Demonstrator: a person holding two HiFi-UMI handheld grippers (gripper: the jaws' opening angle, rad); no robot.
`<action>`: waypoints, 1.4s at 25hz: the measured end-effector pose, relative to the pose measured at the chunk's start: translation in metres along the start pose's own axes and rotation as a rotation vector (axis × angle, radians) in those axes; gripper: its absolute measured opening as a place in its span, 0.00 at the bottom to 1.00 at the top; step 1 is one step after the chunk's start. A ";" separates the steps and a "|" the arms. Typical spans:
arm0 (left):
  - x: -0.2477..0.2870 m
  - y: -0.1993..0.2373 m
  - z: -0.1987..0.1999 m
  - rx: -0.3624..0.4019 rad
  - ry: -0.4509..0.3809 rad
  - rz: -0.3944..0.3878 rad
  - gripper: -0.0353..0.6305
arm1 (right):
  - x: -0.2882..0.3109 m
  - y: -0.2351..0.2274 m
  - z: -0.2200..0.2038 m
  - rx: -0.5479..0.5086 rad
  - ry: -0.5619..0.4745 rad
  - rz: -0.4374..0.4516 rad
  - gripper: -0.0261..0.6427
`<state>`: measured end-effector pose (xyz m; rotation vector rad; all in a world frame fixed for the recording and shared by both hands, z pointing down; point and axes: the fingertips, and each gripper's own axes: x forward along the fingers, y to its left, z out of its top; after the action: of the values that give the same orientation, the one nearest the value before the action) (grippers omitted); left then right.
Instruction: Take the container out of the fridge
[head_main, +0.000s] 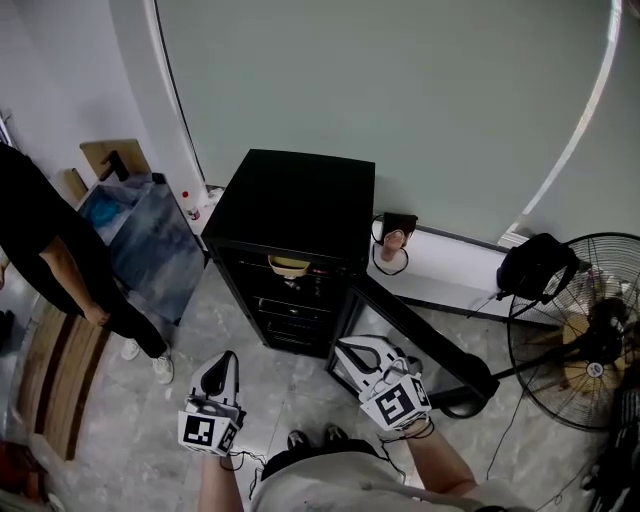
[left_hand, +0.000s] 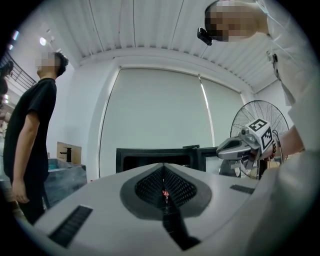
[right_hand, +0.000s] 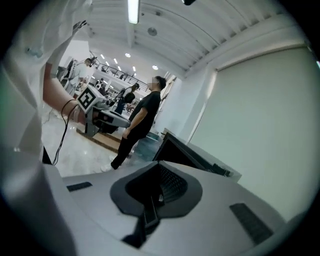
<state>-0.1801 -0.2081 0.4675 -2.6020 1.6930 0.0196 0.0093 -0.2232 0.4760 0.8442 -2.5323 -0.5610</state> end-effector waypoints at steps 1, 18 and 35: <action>0.000 0.001 0.000 -0.001 -0.004 0.001 0.06 | 0.001 0.001 0.003 -0.040 0.010 0.002 0.06; -0.007 0.000 -0.001 0.013 -0.008 0.006 0.06 | 0.014 0.025 -0.016 -0.781 0.282 0.077 0.06; -0.010 0.007 0.004 0.015 0.006 0.022 0.06 | 0.022 0.021 -0.021 -0.677 0.288 0.108 0.16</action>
<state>-0.1903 -0.2017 0.4641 -2.5748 1.7171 -0.0003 -0.0060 -0.2265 0.5097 0.4859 -1.9140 -1.0840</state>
